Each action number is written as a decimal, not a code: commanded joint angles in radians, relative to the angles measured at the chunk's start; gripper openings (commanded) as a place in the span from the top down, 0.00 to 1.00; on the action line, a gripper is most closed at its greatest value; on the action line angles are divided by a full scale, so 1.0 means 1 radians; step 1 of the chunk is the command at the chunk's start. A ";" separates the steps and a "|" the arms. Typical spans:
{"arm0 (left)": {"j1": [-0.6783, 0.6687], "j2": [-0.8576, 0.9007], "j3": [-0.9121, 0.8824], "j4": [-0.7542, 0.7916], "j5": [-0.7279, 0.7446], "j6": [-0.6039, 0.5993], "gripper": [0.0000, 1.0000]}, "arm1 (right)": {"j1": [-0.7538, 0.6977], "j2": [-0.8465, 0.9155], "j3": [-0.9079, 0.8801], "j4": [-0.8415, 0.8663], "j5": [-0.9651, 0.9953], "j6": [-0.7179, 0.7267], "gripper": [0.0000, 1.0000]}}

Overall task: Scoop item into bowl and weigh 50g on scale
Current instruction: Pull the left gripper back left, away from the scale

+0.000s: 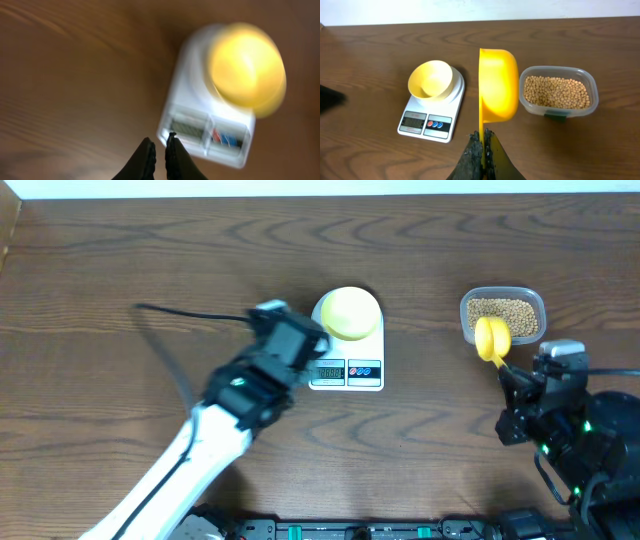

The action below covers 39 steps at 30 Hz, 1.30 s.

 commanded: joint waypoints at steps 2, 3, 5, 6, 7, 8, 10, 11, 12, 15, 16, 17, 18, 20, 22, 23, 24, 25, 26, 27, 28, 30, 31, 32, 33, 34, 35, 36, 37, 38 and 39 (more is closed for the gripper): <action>0.172 -0.075 -0.008 0.027 -0.370 0.015 0.83 | -0.005 0.081 0.013 0.040 -0.008 0.012 0.99; 0.259 -0.072 -0.008 0.051 -0.406 0.015 0.83 | -0.005 0.121 0.013 0.050 -0.008 0.031 0.99; 0.335 -0.063 -0.008 0.056 -0.394 0.014 0.83 | -0.005 0.166 0.013 0.061 -0.008 0.071 0.99; 0.399 -0.050 -0.008 0.047 -0.378 0.015 0.83 | -0.005 0.218 0.013 0.074 -0.008 0.122 0.99; 0.433 -0.042 -0.008 0.043 -0.377 0.015 0.83 | -0.005 0.247 0.013 0.085 -0.008 0.146 0.99; 0.455 -0.036 -0.008 0.044 -0.378 0.015 0.83 | -0.005 0.267 0.013 0.093 -0.008 0.161 0.99; 0.529 -0.015 -0.008 0.058 -0.379 0.015 0.79 | -0.005 0.331 0.013 0.114 -0.009 0.207 0.99; 0.559 -0.003 -0.008 0.069 -0.379 0.015 0.79 | -0.005 0.361 0.013 0.127 -0.009 0.249 0.99; 0.571 0.003 -0.008 0.073 -0.379 0.015 0.79 | -0.005 0.377 0.013 0.134 -0.010 0.280 0.99; 0.646 0.037 -0.008 0.087 -0.379 0.015 0.79 | -0.005 0.430 0.013 0.190 -0.070 0.375 0.99; 0.667 0.047 -0.008 0.092 -0.378 0.015 0.79 | -0.005 0.438 0.013 0.204 -0.079 0.385 0.99; 0.691 0.063 -0.008 0.104 -0.378 0.015 0.79 | -0.005 0.443 0.013 0.219 -0.084 0.392 0.99; 0.710 0.077 -0.008 0.120 -0.378 0.015 0.79 | -0.005 0.444 0.013 0.229 -0.083 0.398 0.99; 0.731 0.099 -0.008 0.170 -0.378 0.015 0.78 | -0.005 0.444 0.013 0.231 -0.080 0.375 0.99; 0.734 0.113 -0.008 0.211 -0.378 0.015 0.78 | -0.005 0.444 0.013 0.229 -0.081 0.369 0.99; 0.734 0.121 -0.008 0.228 -0.373 0.014 0.78 | -0.005 0.442 0.014 0.234 -0.108 0.392 0.99; 0.734 0.126 -0.008 0.253 -0.346 0.014 0.78 | -0.005 0.437 0.014 0.229 -0.143 0.374 0.99; 0.734 0.132 -0.008 0.287 -0.334 0.015 0.78 | -0.005 0.436 0.014 0.219 -0.138 0.374 0.99; 0.734 0.136 -0.008 0.308 -0.333 0.014 0.78 | -0.006 0.437 0.014 0.213 -0.132 0.369 0.99; 0.734 0.140 -0.008 0.326 -0.333 0.014 0.78 | -0.009 0.437 0.014 0.213 -0.132 0.360 0.99; 0.734 0.147 -0.008 0.346 -0.332 0.014 0.76 | -0.016 0.436 0.014 0.216 -0.132 0.340 0.99; 0.734 0.153 -0.008 0.354 -0.306 0.015 0.66 | -0.035 0.437 0.014 0.217 -0.124 0.333 0.99; 0.734 0.154 -0.008 0.354 -0.251 0.018 0.50 | -0.050 0.437 0.014 0.218 -0.113 0.333 0.99; 0.734 0.154 -0.007 0.367 -0.141 0.092 0.42 | -0.055 0.437 0.013 0.219 -0.109 0.333 0.99; 0.734 0.154 -0.005 0.390 -0.039 0.204 0.40 | -0.059 0.437 0.014 0.221 -0.106 0.333 0.99; 0.733 0.154 0.003 0.415 0.100 0.368 0.40 | -0.063 0.437 0.014 0.228 -0.105 0.333 0.99; 0.734 0.154 0.011 0.426 0.178 0.455 0.40 | -0.065 0.437 0.014 0.233 -0.105 0.332 0.99; 0.734 0.154 0.047 0.426 0.340 0.628 0.39 | -0.070 0.437 0.014 0.251 -0.105 0.333 0.99; 0.734 0.154 0.074 0.411 0.384 0.673 0.39 | -0.071 0.436 0.014 0.263 -0.105 0.332 0.99; 0.734 0.154 0.117 0.381 0.401 0.697 0.39 | -0.071 0.437 0.014 0.272 -0.105 0.333 0.99; 0.734 0.154 0.150 0.357 0.401 0.706 0.38 | -0.071 0.436 0.013 0.278 -0.106 0.333 0.99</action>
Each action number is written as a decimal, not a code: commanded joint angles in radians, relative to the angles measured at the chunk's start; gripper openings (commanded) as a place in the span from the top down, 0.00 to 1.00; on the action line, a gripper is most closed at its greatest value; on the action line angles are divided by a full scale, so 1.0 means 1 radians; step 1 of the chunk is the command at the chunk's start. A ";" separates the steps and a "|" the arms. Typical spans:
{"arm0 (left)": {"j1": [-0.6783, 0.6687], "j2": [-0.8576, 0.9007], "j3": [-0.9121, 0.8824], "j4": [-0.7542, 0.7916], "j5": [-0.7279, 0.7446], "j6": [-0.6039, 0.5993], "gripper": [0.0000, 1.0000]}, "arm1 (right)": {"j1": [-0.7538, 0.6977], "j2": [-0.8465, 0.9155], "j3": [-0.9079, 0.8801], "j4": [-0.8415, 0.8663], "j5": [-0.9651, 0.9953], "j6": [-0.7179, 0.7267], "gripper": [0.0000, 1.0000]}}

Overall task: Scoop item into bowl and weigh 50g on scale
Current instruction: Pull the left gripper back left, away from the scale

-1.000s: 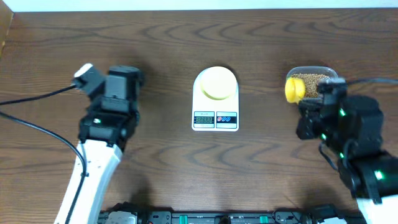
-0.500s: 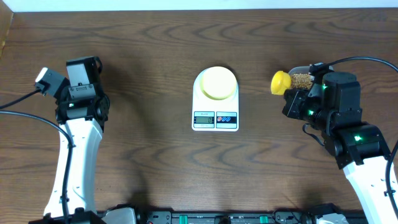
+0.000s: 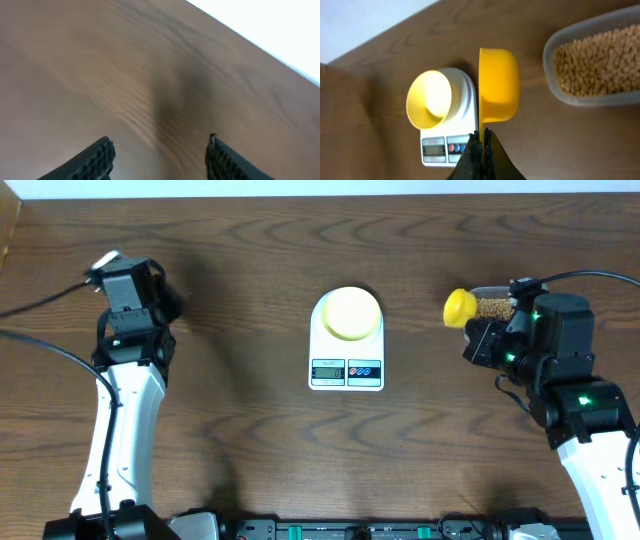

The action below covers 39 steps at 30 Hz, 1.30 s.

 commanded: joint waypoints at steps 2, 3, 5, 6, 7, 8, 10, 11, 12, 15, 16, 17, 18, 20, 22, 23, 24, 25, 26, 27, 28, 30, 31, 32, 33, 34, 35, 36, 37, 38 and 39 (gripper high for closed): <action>0.000 0.003 0.197 -0.084 0.251 0.308 0.34 | -0.006 -0.011 0.013 0.021 0.004 -0.015 0.99; 0.000 0.003 0.249 -0.114 0.270 0.333 0.32 | -0.006 -0.011 0.013 0.023 0.004 -0.015 0.99; 0.000 0.003 0.309 -0.145 0.333 0.355 0.32 | -0.006 -0.011 0.013 0.026 0.004 -0.015 0.99; 0.000 0.003 0.329 -0.150 0.388 0.354 0.31 | -0.004 -0.011 0.013 0.026 0.004 -0.015 0.99; 0.000 0.002 0.332 -0.148 0.437 0.354 0.32 | -0.003 -0.011 0.013 0.026 0.004 -0.015 0.99; 0.000 0.000 0.332 -0.146 0.486 0.354 0.31 | -0.001 -0.011 0.013 0.027 0.002 -0.014 0.99; 0.000 0.000 0.332 -0.158 0.624 0.348 0.14 | 0.008 -0.012 0.013 0.029 -0.034 -0.014 0.99; 0.000 0.000 0.332 -0.161 0.657 0.342 0.13 | 0.013 -0.012 0.013 0.027 -0.055 -0.014 0.99; 0.000 0.000 0.332 -0.171 0.698 0.322 0.12 | 0.020 -0.012 0.013 0.020 -0.091 -0.015 0.99; 0.000 0.000 0.332 -0.227 0.709 0.302 0.11 | 0.034 -0.019 0.013 -0.016 -0.138 -0.016 0.99; 0.001 0.000 0.332 -0.261 0.710 0.301 0.11 | 0.036 -0.023 0.013 -0.024 -0.138 -0.016 0.99; 0.002 -0.006 0.332 -0.390 0.726 0.270 0.11 | 0.039 -0.036 0.013 -0.048 -0.138 -0.016 0.99; 0.002 -0.011 0.332 -0.455 0.733 0.287 0.11 | 0.039 -0.045 0.013 -0.063 -0.138 -0.020 0.99; -0.019 -0.034 0.332 -0.612 0.736 0.441 0.11 | 0.039 -0.084 0.013 -0.100 -0.138 -0.076 0.99; -0.040 -0.063 0.332 -0.705 0.736 0.572 0.11 | 0.037 -0.120 0.013 -0.130 -0.137 -0.133 0.99; -0.062 -0.086 0.332 -0.755 0.736 0.647 0.11 | 0.037 -0.140 0.013 -0.145 -0.132 -0.157 0.99; -0.080 -0.104 0.332 -0.786 0.736 0.696 0.11 | 0.037 -0.153 0.013 -0.153 -0.128 -0.166 0.99; -0.112 -0.132 0.332 -0.827 0.736 0.769 0.10 | 0.037 -0.166 0.013 -0.164 -0.113 -0.165 0.99; -0.127 -0.143 0.332 -0.842 0.736 0.797 0.10 | 0.037 -0.171 0.013 -0.167 -0.103 -0.166 0.99; -0.155 -0.160 0.332 -0.868 0.736 0.835 0.10 | 0.037 -0.177 0.013 -0.179 -0.079 -0.170 0.99; -0.167 -0.167 0.332 -0.882 0.736 0.855 0.10 | 0.037 -0.178 0.013 -0.190 -0.066 -0.182 0.99; -0.208 -0.180 0.332 -0.910 0.727 0.898 0.10 | 0.037 -0.177 0.013 -0.227 -0.027 -0.210 0.99; -0.216 -0.180 0.332 -0.908 0.716 0.896 0.10 | 0.037 -0.175 0.013 -0.244 0.002 -0.210 0.99; -0.219 -0.178 0.332 -0.907 0.692 0.896 0.10 | 0.037 -0.173 0.013 -0.255 0.028 -0.210 0.99; -0.219 -0.177 0.332 -0.914 0.679 0.887 0.10 | 0.037 -0.172 0.013 -0.267 0.062 -0.210 0.99; -0.219 -0.175 0.330 -0.925 0.692 0.857 0.10 | 0.037 -0.172 0.013 -0.271 0.084 -0.210 0.99; -0.219 -0.174 0.322 -0.908 0.729 0.864 0.10 | 0.037 -0.172 0.013 -0.274 0.105 -0.210 0.99; -0.225 -0.174 0.308 -0.887 0.790 0.942 0.10 | 0.037 -0.173 0.013 -0.274 0.129 -0.216 0.99; -0.232 -0.174 0.299 -0.888 0.820 1.023 0.10 | 0.037 -0.173 0.013 -0.275 0.132 -0.232 0.99; -0.239 -0.174 0.288 -0.895 0.835 1.116 0.10 | 0.037 -0.173 0.013 -0.278 0.132 -0.247 0.99; -0.245 -0.174 0.274 -0.901 0.833 1.179 0.10 | 0.037 -0.173 0.013 -0.280 0.132 -0.259 0.99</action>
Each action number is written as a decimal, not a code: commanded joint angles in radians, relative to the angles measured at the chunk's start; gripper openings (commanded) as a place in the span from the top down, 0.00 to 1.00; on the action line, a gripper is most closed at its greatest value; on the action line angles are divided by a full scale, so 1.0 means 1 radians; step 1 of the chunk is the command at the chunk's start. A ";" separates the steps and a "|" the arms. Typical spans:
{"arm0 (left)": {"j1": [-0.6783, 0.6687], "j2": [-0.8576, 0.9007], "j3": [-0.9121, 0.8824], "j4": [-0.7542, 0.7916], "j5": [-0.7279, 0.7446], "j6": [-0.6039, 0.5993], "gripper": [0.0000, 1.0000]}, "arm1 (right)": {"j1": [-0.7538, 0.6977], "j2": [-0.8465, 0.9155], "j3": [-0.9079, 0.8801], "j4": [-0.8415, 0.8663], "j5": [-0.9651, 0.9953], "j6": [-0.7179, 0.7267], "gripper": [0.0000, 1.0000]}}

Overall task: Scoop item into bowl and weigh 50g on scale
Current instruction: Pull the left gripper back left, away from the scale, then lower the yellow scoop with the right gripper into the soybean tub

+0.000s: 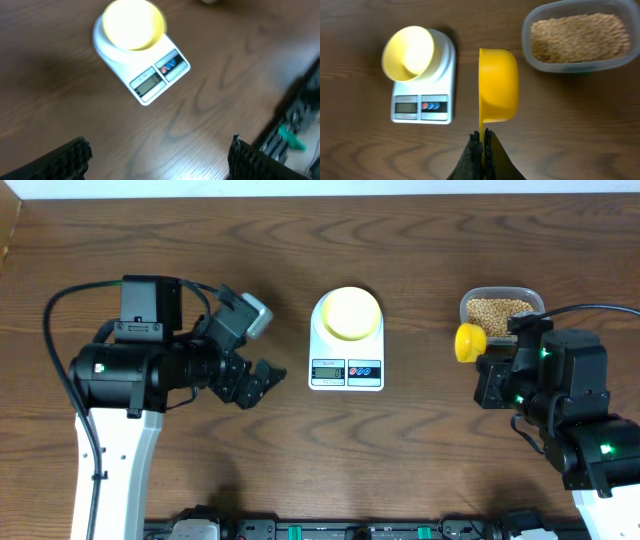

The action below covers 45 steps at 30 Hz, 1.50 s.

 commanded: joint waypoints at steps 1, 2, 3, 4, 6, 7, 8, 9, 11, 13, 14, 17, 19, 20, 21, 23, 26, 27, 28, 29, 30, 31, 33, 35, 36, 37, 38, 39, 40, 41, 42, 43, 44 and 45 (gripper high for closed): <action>-0.026 0.000 -0.051 -0.013 0.084 0.282 0.10 | 0.003 0.000 0.013 -0.009 0.060 -0.061 0.99; -0.029 0.001 -0.066 -0.013 0.084 0.287 0.10 | 0.003 0.001 0.013 -0.012 0.061 -0.061 0.99; -0.029 0.003 -0.077 -0.014 0.083 0.288 0.10 | 0.003 0.000 0.013 -0.016 0.066 -0.063 0.99; -0.029 0.006 -0.087 -0.017 0.074 0.290 0.10 | 0.002 0.000 0.013 -0.019 0.071 -0.074 0.99; -0.029 0.014 -0.110 -0.024 0.048 0.328 0.10 | 0.002 0.000 0.013 -0.025 0.071 -0.107 0.99; -0.029 0.016 -0.115 -0.025 0.039 0.340 0.10 | 0.002 0.000 0.013 -0.026 0.071 -0.107 0.99; -0.029 0.019 -0.117 -0.025 0.012 0.340 0.10 | 0.002 0.000 0.013 -0.027 0.071 -0.107 0.99; -0.029 0.023 -0.117 -0.025 -0.017 0.339 0.10 | 0.002 0.000 0.013 -0.027 0.071 -0.107 0.99; -0.029 0.027 -0.117 -0.020 -0.078 0.339 0.10 | 0.002 0.000 0.013 -0.027 0.071 -0.109 0.99; -0.029 0.028 -0.117 -0.009 -0.089 0.337 0.10 | 0.002 0.000 0.013 -0.027 0.071 -0.110 0.99; -0.029 0.028 -0.117 -0.009 -0.082 0.334 0.10 | 0.002 0.000 0.013 -0.027 0.071 -0.110 0.99; -0.029 0.031 -0.117 -0.009 -0.071 0.312 0.10 | 0.002 0.000 0.013 -0.028 0.071 -0.110 0.99; -0.029 0.039 -0.117 -0.009 -0.071 0.312 0.10 | 0.002 0.000 0.013 -0.028 0.071 -0.110 0.99; -0.029 0.043 -0.117 -0.008 -0.071 0.312 0.10 | 0.002 0.000 0.013 -0.028 0.071 -0.110 0.99; -0.029 0.048 -0.117 -0.008 -0.071 0.312 0.10 | 0.002 0.000 0.013 -0.028 0.071 -0.111 0.99; -0.029 0.066 -0.117 -0.004 -0.071 0.312 0.10 | 0.002 0.000 0.013 -0.030 0.071 -0.113 0.99; -0.029 0.098 -0.117 0.010 -0.072 0.312 0.10 | 0.002 0.000 0.013 -0.030 0.071 -0.113 0.99; -0.029 0.109 -0.117 0.014 -0.072 0.313 0.10 | 0.002 0.000 0.013 -0.030 0.071 -0.113 0.99; -0.029 0.116 -0.117 0.017 -0.072 0.312 0.10 | 0.002 0.000 0.013 -0.030 0.071 -0.113 0.99; -0.029 0.125 -0.117 0.018 -0.071 0.312 0.10 | 0.002 0.000 0.013 -0.031 0.071 -0.113 0.99; -0.029 0.132 -0.117 0.017 -0.071 0.312 0.10 | 0.002 0.000 0.013 -0.034 0.071 -0.113 0.99; -0.029 0.135 -0.117 0.017 -0.071 0.312 0.10 | 0.002 0.000 0.013 -0.035 0.071 -0.113 0.99; -0.029 0.136 -0.117 0.016 -0.072 0.312 0.10 | 0.002 0.000 0.013 -0.037 0.071 -0.113 0.99; -0.029 0.135 -0.117 0.018 -0.072 0.312 0.10 | 0.002 0.000 0.013 -0.037 0.071 -0.113 0.99; -0.029 0.136 -0.117 0.018 -0.072 0.312 0.10 | 0.002 0.000 0.013 -0.038 0.071 -0.113 0.99; -0.029 0.136 -0.117 0.018 -0.072 0.312 0.10 | 0.002 0.000 0.013 -0.039 0.071 -0.114 0.99; -0.029 0.136 -0.117 0.018 -0.072 0.312 0.10 | 0.002 0.000 0.013 -0.039 0.071 -0.114 0.99; -0.029 0.136 -0.117 0.018 -0.082 0.312 0.10 | 0.002 0.000 0.013 -0.039 0.071 -0.114 0.99; -0.029 0.136 -0.117 0.018 -0.087 0.312 0.10 | 0.002 0.000 0.013 -0.038 0.072 -0.114 0.99; -0.029 0.136 -0.117 0.017 -0.094 0.312 0.10 | 0.002 0.000 0.013 -0.040 0.073 -0.124 0.99; -0.029 0.136 -0.117 0.018 -0.095 0.312 0.10 | 0.002 0.000 0.013 -0.042 0.082 -0.126 0.99; -0.029 0.136 -0.117 0.017 -0.095 0.312 0.10 | -0.001 0.000 0.013 -0.045 0.096 -0.126 0.99; -0.029 0.136 -0.117 0.017 -0.095 0.312 0.09 | -0.008 0.000 0.013 -0.045 0.114 -0.125 0.99; -0.029 0.136 -0.117 0.019 -0.094 0.312 0.10 | -0.015 0.000 0.013 -0.040 0.124 -0.125 0.99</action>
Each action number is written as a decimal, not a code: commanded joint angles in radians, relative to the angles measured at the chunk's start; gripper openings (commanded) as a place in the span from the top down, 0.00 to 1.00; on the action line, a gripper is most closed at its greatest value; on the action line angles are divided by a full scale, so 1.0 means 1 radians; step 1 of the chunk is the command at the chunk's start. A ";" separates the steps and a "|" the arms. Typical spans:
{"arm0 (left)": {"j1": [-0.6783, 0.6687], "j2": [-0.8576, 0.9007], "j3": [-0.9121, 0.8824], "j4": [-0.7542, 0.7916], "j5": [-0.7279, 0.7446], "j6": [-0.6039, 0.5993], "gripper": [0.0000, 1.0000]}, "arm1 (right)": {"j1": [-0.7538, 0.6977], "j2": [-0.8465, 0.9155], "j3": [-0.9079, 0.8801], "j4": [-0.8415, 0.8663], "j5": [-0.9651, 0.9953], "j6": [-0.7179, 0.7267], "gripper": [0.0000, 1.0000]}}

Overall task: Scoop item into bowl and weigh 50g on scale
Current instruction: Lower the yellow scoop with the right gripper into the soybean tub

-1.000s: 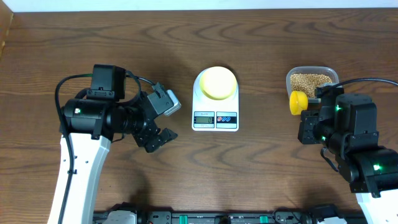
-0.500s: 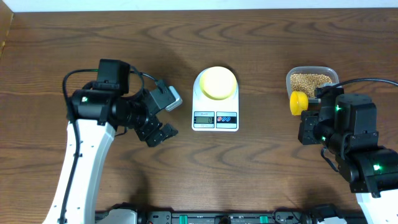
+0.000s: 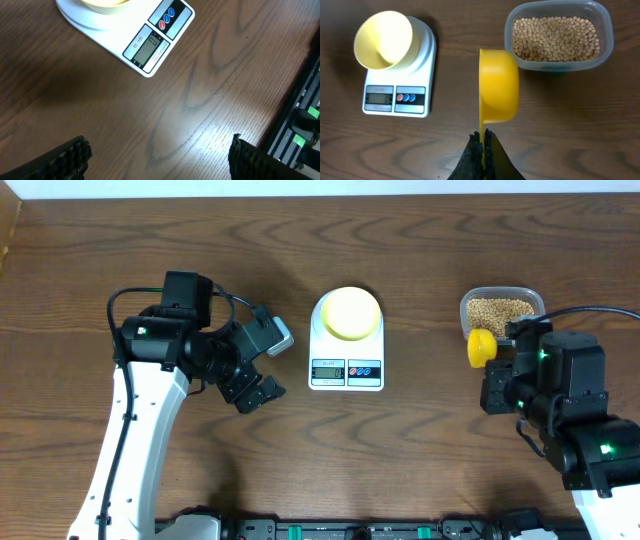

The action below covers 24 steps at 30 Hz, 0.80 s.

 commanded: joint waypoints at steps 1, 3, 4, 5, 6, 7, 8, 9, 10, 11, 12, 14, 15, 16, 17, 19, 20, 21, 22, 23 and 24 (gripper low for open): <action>-0.002 -0.001 -0.005 0.002 -0.009 0.009 0.10 | -0.025 0.000 0.013 0.014 0.060 -0.019 0.99; -0.002 -0.001 -0.005 0.001 -0.009 0.009 0.10 | -0.039 0.000 0.014 0.034 0.086 -0.019 0.99; -0.002 -0.001 -0.005 0.001 -0.009 0.009 0.10 | -0.043 0.000 0.014 0.039 0.100 -0.019 0.99; -0.002 -0.001 -0.005 0.001 -0.009 0.009 0.10 | -0.050 0.000 0.014 0.045 0.150 -0.019 0.99; -0.002 -0.001 -0.005 0.001 -0.009 0.009 0.10 | -0.051 0.003 0.014 0.047 0.182 -0.019 0.99; -0.002 -0.001 -0.005 0.001 -0.009 0.009 0.10 | -0.053 0.007 0.014 0.048 0.225 -0.019 0.99; -0.002 -0.001 -0.005 0.001 -0.010 0.009 0.10 | -0.053 0.011 0.014 0.050 0.260 -0.019 0.99; -0.002 -0.001 -0.005 0.001 -0.009 0.009 0.10 | -0.053 0.019 0.014 0.053 0.292 -0.019 0.99; -0.002 -0.001 -0.005 0.001 -0.009 0.009 0.10 | -0.053 0.025 0.014 0.057 0.311 -0.019 0.99; -0.002 -0.001 -0.005 0.001 -0.010 0.009 0.10 | -0.053 0.036 0.014 0.068 0.330 -0.021 0.99; -0.002 -0.001 -0.005 0.001 -0.009 0.009 0.10 | -0.053 0.046 0.014 0.080 0.335 -0.022 0.99; -0.002 -0.001 -0.005 0.001 -0.009 0.009 0.10 | -0.053 0.076 0.014 0.117 0.335 -0.022 0.99; -0.002 -0.001 -0.005 0.001 -0.010 0.009 0.10 | -0.053 0.087 0.014 0.129 0.331 -0.021 0.99; -0.002 -0.001 -0.005 0.001 -0.009 0.009 0.10 | -0.053 0.098 0.014 0.140 0.331 -0.018 0.99; -0.002 -0.001 -0.005 0.001 -0.010 0.009 0.10 | -0.053 0.110 0.015 0.147 0.330 -0.004 0.99; -0.002 -0.001 -0.005 0.001 -0.009 0.009 0.10 | -0.053 0.132 0.022 0.150 0.258 0.045 0.99; -0.002 -0.001 -0.005 0.001 -0.009 0.009 0.10 | -0.053 0.132 0.023 0.150 0.203 0.074 0.99; -0.002 -0.001 -0.005 0.001 -0.009 0.009 0.10 | -0.053 0.131 0.023 0.150 0.163 0.093 0.99; -0.002 -0.001 -0.005 0.001 -0.009 0.009 0.10 | -0.053 0.131 0.023 0.150 0.139 0.108 0.99; -0.002 -0.001 -0.005 0.001 -0.010 0.009 0.10 | -0.053 0.130 0.023 0.149 0.107 0.136 0.99; -0.002 -0.001 -0.005 0.001 -0.009 0.009 0.10 | -0.053 0.130 0.023 0.148 0.093 0.152 0.99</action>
